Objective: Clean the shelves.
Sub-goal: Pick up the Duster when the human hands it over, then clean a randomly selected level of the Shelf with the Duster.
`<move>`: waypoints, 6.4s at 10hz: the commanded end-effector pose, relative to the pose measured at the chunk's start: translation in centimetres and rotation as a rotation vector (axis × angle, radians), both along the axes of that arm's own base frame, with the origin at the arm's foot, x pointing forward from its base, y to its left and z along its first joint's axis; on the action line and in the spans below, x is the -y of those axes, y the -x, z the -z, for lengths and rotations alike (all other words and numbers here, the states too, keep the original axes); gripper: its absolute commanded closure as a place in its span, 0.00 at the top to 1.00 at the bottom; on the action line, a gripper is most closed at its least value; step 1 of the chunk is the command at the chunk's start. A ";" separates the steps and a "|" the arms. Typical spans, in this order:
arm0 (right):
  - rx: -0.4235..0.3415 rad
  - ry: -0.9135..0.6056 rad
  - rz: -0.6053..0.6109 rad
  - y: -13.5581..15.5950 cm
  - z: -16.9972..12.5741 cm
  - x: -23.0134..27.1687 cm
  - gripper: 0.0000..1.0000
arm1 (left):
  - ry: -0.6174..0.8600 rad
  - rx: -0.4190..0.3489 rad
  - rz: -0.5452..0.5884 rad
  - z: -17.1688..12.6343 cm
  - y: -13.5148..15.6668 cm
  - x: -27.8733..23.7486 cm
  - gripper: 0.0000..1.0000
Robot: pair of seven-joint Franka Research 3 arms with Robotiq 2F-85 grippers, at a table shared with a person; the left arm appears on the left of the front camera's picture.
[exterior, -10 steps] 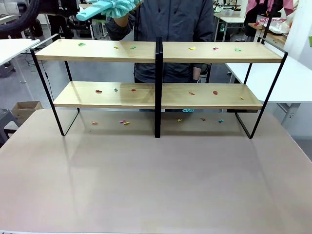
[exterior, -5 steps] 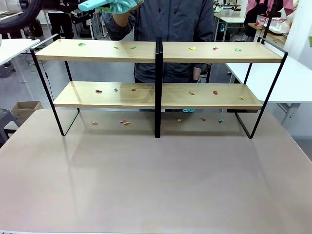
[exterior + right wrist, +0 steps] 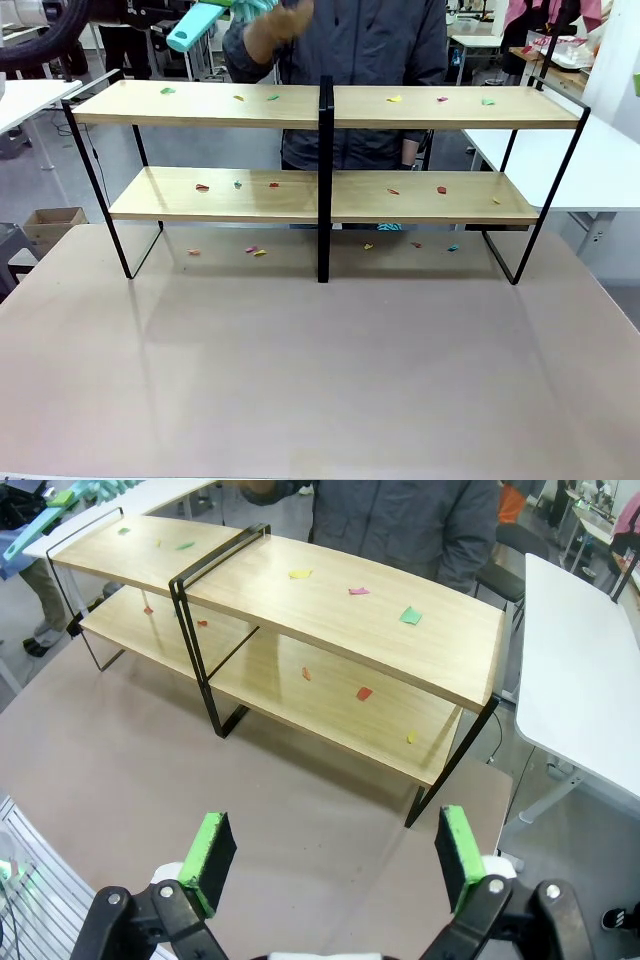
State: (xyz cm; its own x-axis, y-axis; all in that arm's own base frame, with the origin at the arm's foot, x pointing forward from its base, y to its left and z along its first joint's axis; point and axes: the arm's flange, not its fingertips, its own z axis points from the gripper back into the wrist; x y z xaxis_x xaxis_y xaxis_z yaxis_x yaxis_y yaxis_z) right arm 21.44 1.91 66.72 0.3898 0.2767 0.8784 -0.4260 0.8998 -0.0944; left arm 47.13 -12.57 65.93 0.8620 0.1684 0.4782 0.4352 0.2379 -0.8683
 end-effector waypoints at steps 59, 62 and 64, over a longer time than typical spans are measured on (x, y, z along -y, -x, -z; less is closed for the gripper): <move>-0.001 -0.004 -0.001 0.0 0.0 0.1 1.00 | -0.656 -0.233 -0.208 20.0 6.8 0.9 0.13; -0.001 -0.004 -0.001 0.0 0.0 0.1 1.00 | -0.853 -0.375 -0.313 19.0 8.5 -0.9 0.13; -0.001 -0.004 -0.001 0.0 0.0 0.1 1.00 | -0.895 -0.449 -0.367 18.0 10.2 -2.2 0.13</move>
